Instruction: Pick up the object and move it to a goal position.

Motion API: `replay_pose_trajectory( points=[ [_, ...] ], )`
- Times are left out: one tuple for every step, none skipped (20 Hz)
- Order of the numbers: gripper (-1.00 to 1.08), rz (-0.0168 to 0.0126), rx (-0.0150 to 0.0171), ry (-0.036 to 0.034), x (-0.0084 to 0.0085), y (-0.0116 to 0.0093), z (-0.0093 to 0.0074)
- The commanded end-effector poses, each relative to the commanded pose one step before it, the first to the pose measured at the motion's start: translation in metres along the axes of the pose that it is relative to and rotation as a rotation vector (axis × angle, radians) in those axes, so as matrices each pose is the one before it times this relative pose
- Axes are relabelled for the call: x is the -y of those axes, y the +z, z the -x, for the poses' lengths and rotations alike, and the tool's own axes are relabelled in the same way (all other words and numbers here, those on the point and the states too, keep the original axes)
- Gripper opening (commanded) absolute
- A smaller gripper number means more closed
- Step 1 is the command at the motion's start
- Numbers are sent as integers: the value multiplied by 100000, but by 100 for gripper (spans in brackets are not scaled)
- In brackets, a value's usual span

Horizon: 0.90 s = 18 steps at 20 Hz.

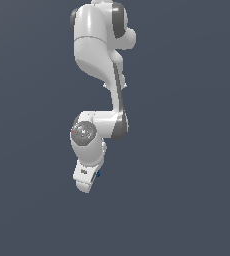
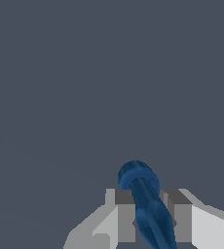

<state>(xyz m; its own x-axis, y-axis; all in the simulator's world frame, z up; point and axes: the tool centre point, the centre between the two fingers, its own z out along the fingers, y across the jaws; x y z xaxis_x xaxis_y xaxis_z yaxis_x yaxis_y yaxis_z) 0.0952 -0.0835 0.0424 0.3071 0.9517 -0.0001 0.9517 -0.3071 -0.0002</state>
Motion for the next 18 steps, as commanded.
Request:
replay_pose_trajectory(
  points=[
    [-100,23,-4,8,-18,-13,2],
    [-100,0,0,0,0,0,0],
    [-100,0,0,0,0,0,0],
    [-100,0,0,0,0,0,0],
    [-100,0,0,0,0,0,0],
    [-100,0,0,0,0,0,0],
    [-100,0,0,0,0,0,0],
    [-100,0,0,0,4,-1,1],
    [-100,0,0,0,13,-27,-42],
    [-100,0,0,0,38,-83,-126],
    [-100,0,0,0,64,-139,-212],
    [-100,0,0,0,91,-196,-300],
    [-100,0,0,0,118,-255,-390],
    [-100,0,0,0,144,-315,-481],
    [-100,0,0,0,171,-375,-572],
    [-100,0,0,0,198,-436,-665],
    [-100,0,0,0,226,-497,-758],
    [-100,2,57,-39,260,-551,-884]
  ],
)
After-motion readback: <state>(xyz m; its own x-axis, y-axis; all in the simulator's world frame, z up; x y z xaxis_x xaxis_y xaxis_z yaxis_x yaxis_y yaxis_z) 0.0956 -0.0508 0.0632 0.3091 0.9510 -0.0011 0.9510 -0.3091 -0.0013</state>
